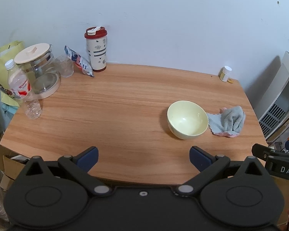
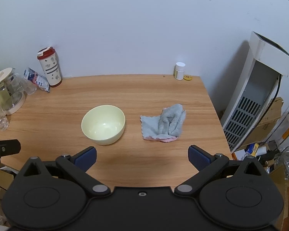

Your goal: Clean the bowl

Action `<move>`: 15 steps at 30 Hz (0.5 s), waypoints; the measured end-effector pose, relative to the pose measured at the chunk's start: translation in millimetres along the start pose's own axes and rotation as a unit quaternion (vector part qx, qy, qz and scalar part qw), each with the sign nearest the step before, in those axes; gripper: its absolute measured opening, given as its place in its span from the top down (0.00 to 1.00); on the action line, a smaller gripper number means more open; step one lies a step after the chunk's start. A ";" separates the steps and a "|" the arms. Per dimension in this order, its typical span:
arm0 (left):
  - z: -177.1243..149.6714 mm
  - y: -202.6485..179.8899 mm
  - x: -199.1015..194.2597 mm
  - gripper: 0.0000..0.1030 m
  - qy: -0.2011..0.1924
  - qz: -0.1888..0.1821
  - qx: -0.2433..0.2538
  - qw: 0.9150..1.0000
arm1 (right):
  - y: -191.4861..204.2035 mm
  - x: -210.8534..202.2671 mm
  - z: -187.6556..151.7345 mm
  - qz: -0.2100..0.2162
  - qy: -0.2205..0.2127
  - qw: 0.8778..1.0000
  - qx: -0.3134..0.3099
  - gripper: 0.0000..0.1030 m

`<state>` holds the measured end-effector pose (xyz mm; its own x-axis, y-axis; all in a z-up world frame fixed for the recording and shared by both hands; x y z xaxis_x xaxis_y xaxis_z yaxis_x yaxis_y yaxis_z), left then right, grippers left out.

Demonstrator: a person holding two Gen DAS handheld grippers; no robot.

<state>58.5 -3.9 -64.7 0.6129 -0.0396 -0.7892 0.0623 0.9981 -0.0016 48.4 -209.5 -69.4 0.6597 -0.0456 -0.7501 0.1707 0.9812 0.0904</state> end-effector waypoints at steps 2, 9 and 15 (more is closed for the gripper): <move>0.2 -0.1 0.5 0.00 0.001 -0.001 -0.002 1.000 | -0.9 0.1 0.0 -0.001 0.000 1.000 0.001 0.00; -0.4 0.2 1.7 0.00 0.003 -0.003 -0.004 1.000 | -1.5 -0.4 1.3 -0.004 -0.002 1.000 -0.001 0.00; -0.9 0.9 2.7 0.00 0.005 -0.005 -0.006 1.000 | -1.9 -1.0 1.9 -0.004 -0.004 1.000 0.003 0.00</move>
<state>59.6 -3.1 -67.4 0.6038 -0.0486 -0.7956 0.0593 0.9981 -0.0161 48.8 -211.7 -67.6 0.6642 -0.0545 -0.7456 0.1797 0.9797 0.0884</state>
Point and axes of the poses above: each gripper's, at about its wrist camera, not at the fingertips, and x roughly the way its jaws point, y to its left, z to its top, the point moved 8 cm from there along x, roughly the way its jaws point, and after that the axes turned 4 degrees about x, right-handed, at the moved point
